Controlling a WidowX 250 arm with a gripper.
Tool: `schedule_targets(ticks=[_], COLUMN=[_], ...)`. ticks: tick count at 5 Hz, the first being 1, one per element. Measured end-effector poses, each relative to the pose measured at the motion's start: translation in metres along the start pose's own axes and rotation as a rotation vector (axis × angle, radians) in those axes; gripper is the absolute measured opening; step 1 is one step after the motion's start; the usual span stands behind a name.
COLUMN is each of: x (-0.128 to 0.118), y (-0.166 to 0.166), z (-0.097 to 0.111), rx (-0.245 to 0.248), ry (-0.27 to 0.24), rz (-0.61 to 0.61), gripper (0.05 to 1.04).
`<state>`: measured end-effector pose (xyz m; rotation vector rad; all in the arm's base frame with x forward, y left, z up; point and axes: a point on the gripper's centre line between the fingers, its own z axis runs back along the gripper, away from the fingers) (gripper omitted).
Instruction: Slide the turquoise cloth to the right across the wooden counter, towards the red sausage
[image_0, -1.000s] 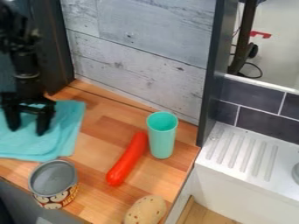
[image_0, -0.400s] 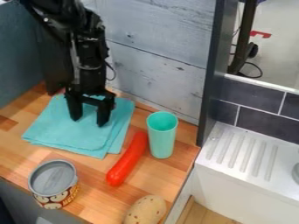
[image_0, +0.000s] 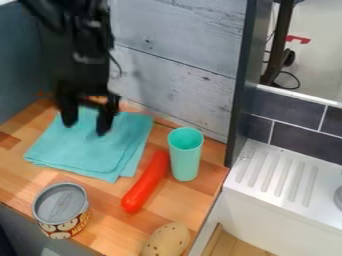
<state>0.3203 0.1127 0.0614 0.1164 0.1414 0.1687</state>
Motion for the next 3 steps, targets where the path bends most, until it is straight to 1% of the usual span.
schedule_targets(ticks=[1, 2, 3], x=[-0.026, -0.054, -0.090], y=[0.003, 0.000, -0.010], z=[0.037, 0.051, 0.062], rx=[0.008, -0.005, 0.005], ry=[-0.086, -0.090, -0.046], rz=[-0.011, -0.074, -0.156], gripper=[1.000, 1.000, 1.000])
